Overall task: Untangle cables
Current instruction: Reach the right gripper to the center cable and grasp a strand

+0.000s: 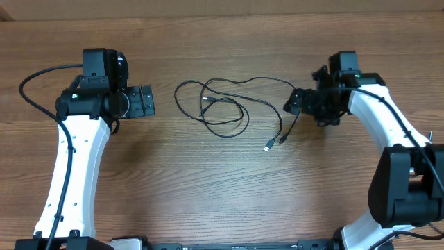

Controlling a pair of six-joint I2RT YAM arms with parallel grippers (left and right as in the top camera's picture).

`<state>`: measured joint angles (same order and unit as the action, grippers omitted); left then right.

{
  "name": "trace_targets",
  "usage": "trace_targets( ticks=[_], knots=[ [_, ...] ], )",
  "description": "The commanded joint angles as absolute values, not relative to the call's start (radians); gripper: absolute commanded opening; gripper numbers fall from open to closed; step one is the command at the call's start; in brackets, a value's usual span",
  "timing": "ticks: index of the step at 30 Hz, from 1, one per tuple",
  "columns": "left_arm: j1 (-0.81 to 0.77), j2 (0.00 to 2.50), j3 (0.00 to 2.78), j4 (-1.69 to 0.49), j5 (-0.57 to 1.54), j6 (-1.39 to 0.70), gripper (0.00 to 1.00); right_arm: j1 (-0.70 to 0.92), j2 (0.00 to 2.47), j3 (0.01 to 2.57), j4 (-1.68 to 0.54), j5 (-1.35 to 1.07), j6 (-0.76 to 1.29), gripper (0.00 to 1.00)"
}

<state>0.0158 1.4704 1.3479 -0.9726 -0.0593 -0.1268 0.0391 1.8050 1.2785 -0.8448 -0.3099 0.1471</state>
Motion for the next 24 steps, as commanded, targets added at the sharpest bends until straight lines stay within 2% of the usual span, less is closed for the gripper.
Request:
trace_targets(
  ticks=[1, 2, 6, 9, 14, 21, 24],
  knots=[
    [0.026, 1.453, 1.347, -0.974, -0.051, -0.112, 0.99, 0.063, 1.797, 1.276, -0.76, -0.308, 0.046, 0.99],
    [0.026, 1.453, 1.347, -0.974, -0.051, -0.112, 1.0, 0.068, 1.797, 1.276, -0.722, -0.309, 0.005, 0.96],
    [0.026, 1.453, 1.347, -0.974, -0.051, -0.112, 1.0, 0.091, 1.797, 1.276, -0.645, -0.308, -0.142, 0.94],
    [0.026, 1.453, 1.347, -0.974, -0.051, -0.112, 1.0, 0.107, 1.798, 1.276, -0.622, -0.307, -0.256, 0.97],
    [0.026, 1.453, 1.347, -0.974, -0.051, -0.112, 1.0, 0.131, 1.798, 1.276, -0.557, -0.236, -0.301, 1.0],
    [0.026, 1.453, 1.347, -0.973, -0.051, -0.112, 1.0, 0.17, 1.803, 1.276, -0.466, -0.237, -0.552, 1.0],
    [0.026, 1.453, 1.347, -0.974, -0.051, -0.112, 0.99, 0.191, 1.829, 1.276, -0.426, -0.237, -0.559, 1.0]
  ],
)
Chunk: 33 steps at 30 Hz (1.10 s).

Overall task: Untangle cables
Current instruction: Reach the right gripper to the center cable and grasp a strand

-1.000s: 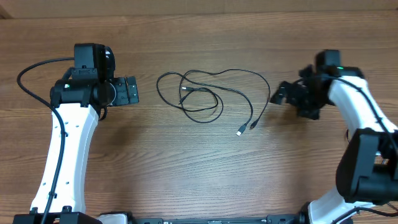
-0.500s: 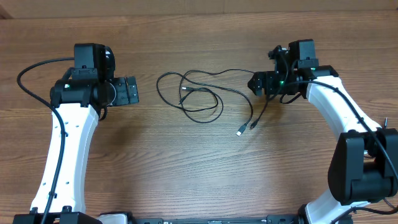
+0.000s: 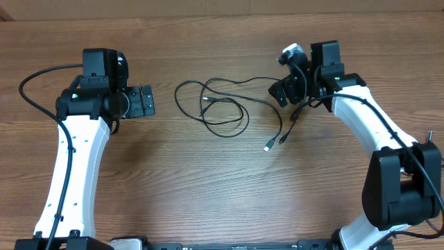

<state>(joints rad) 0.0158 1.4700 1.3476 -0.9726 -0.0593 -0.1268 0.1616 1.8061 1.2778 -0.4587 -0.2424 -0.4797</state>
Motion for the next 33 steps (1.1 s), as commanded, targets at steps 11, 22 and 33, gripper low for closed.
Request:
trace_targets(
  ticks=[11, 22, 33],
  knots=[
    [0.026, 1.453, 1.347, -0.974, -0.051, -0.112, 1.0, 0.255, 2.006, 1.276, -0.316, -0.237, -0.548, 0.65],
    [0.026, 1.453, 1.347, -0.974, -0.051, -0.112, 1.0, 0.257, 1.971, 1.326, -0.335, -0.079, -0.389, 0.04],
    [0.026, 1.453, 1.347, -0.974, -0.051, -0.112, 1.0, 0.257, 1.607, 1.375, -0.35, -0.043, -0.244, 0.04]
  ],
)
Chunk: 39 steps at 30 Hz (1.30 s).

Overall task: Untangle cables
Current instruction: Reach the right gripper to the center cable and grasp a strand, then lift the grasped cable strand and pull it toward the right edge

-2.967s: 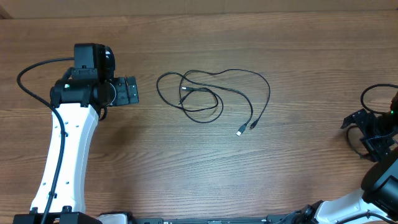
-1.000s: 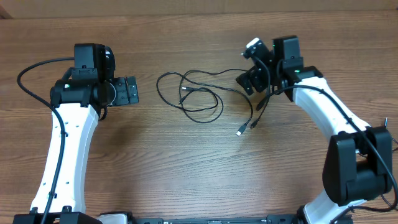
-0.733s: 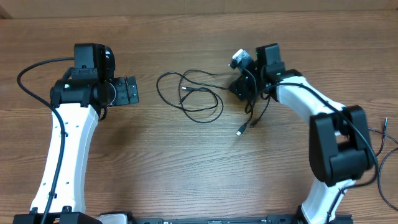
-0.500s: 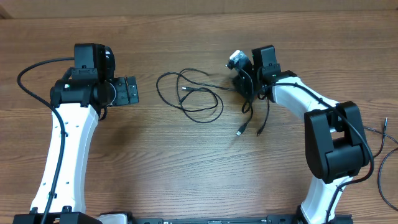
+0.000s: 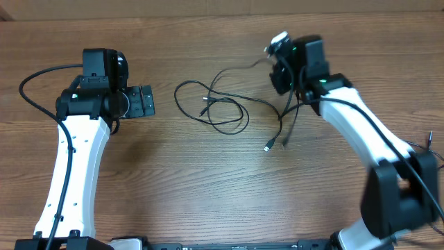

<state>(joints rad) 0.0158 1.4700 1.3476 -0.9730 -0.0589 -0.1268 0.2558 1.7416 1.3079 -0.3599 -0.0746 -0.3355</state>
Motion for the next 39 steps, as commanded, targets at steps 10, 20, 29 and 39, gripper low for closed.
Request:
trace_targets(
  ticks=[10, 20, 29, 39],
  knots=[
    [0.026, 1.453, 1.347, -0.974, -0.051, -0.112, 1.0, 0.257, 1.264, 1.473, -0.263, 0.052, -0.177, 0.04],
    [0.026, 1.453, 1.347, -0.974, -0.051, -0.112, 0.99, 0.226, 1.119, 1.482, -0.054, 0.15, -0.175, 0.04],
    [0.026, 1.453, 1.347, -0.974, -0.051, -0.112, 1.0, 0.184, 1.11, 1.514, -0.003, 0.234, -0.191, 0.04],
    [0.026, 1.453, 1.347, -0.974, -0.051, -0.112, 1.0, -0.062, 1.169, 1.514, -0.035, 0.261, -0.19, 0.04]
  ],
)
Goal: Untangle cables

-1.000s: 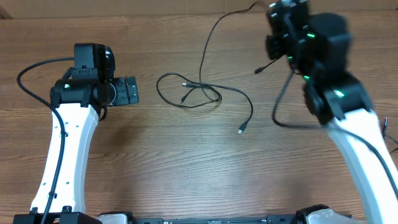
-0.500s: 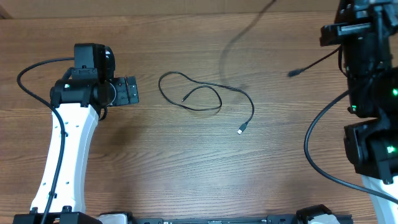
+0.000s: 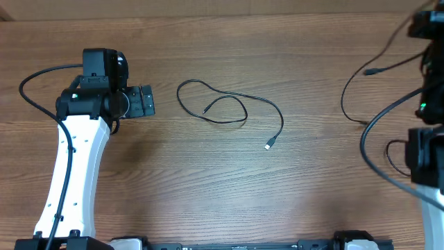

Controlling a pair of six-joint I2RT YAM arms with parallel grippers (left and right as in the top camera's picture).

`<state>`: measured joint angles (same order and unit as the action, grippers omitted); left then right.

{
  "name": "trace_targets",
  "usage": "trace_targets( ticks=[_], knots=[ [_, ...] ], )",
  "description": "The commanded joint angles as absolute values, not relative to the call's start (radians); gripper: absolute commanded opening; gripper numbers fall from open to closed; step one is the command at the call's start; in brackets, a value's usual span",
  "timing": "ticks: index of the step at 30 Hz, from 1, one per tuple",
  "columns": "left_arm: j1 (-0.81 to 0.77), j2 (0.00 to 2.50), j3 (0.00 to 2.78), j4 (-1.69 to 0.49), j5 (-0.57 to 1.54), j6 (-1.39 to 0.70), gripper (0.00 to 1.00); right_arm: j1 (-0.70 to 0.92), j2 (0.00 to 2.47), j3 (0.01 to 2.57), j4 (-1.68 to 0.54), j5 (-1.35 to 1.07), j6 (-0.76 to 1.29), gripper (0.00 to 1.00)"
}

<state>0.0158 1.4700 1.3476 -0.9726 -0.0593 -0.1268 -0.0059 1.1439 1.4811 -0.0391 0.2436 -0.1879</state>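
Note:
One thin black cable (image 3: 236, 104) lies in a loose loop at the table's middle, its small plug end (image 3: 268, 145) toward the front. A second black cable (image 3: 347, 104) hangs off the table at the far right, one plug end (image 3: 368, 71) dangling free. It runs up to my right gripper (image 3: 426, 28), which is raised at the frame's top right corner, mostly cut off, and appears shut on it. My left gripper (image 3: 144, 101) stands open over bare wood, left of the loop and apart from it.
The right arm (image 3: 424, 153) fills the right edge, close under the camera, with its own thick black lead looping beside it. The left arm (image 3: 69, 160) runs along the left side. The brown wooden table (image 3: 222, 201) spans the whole view.
My right gripper has moved from above the tangle's right side up to the far right corner. The cable it held is now out of the loop; the other cable lies alone.
Two cables lay tangled at the middle, my right gripper at their right end. It then stood over the right part of the tangle, later with a strand raised. Now that cable hangs at the far right, separate from the one on the table. The left arm stayed still.

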Motion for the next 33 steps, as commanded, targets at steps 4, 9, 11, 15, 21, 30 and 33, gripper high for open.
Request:
trace_targets(
  ticks=[4, 9, 11, 15, 21, 30, 33],
  knots=[
    [0.026, 1.453, 1.347, -0.974, -0.051, -0.112, 0.99, -0.153, 1.225, 1.514, -0.033, 0.261, -0.19, 0.04],
    [0.026, 1.453, 1.347, -0.974, -0.051, -0.112, 1.0, -0.261, 1.328, 1.514, -0.027, 0.261, -0.186, 0.04],
    [0.026, 1.453, 1.347, -0.974, -0.051, -0.112, 1.0, -0.301, 1.365, 1.514, -0.015, 0.261, -0.186, 0.04],
    [0.026, 1.453, 1.347, -0.974, -0.051, -0.112, 1.0, -0.403, 1.431, 1.514, 0.015, 0.261, -0.179, 0.04],
    [0.026, 1.453, 1.347, -0.973, -0.051, -0.112, 1.0, -0.557, 1.494, 1.513, 0.025, 0.226, -0.179, 0.04],
    [0.026, 1.453, 1.347, -0.974, -0.051, -0.112, 1.0, -0.739, 1.591, 1.513, 0.046, 0.155, -0.179, 0.04],
    [0.026, 1.453, 1.347, -0.974, -0.051, -0.112, 1.0, -0.763, 1.623, 1.512, 0.03, 0.154, -0.18, 0.04]
  ],
)
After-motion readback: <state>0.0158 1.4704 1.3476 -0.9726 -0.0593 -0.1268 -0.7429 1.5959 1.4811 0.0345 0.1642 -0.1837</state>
